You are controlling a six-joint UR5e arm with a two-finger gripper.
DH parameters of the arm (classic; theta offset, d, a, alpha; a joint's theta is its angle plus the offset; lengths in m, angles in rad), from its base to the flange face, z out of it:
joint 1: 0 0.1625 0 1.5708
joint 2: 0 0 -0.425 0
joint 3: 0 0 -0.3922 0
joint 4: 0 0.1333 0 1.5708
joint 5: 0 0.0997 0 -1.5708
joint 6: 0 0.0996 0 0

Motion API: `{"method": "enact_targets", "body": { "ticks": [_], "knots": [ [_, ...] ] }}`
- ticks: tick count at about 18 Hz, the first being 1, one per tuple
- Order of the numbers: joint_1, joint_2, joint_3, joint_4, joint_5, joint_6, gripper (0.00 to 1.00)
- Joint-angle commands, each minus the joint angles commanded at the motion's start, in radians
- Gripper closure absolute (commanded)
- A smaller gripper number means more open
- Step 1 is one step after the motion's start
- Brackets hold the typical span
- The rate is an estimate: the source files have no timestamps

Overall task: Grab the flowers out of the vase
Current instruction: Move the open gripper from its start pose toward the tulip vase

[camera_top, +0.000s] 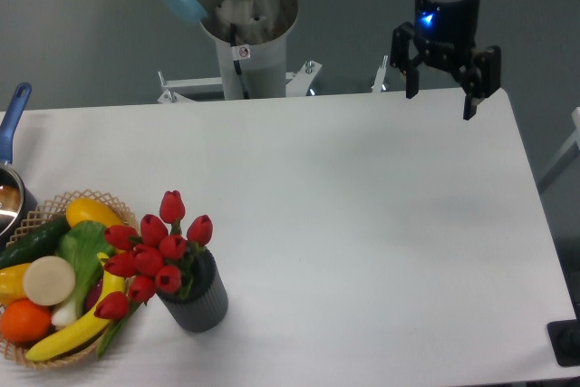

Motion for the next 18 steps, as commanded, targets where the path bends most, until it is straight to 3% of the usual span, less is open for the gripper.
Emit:
{"method": "enact_targets", "body": {
  "ticks": [4,7,10,12,15,18],
  "knots": [
    [-0.002,-0.003,-0.002,0.002,-0.029,-0.002,0.0],
    [-0.003,-0.003,-0.012,0.005,-0.083,-0.086,0.0],
    [-0.006,-0.008,-0.028,0.069,-0.177,-0.196,0.0],
    [-0.006,-0.011,-0.054,0.083,-0.26,-0.305,0.0],
    [-0.014,-0.012,-0.081,0.152,-0.273,-0.371,0.0],
    [-0.055,-0.049,-0.083,0.169,-0.282,-0.451,0.0]
  ]
}}
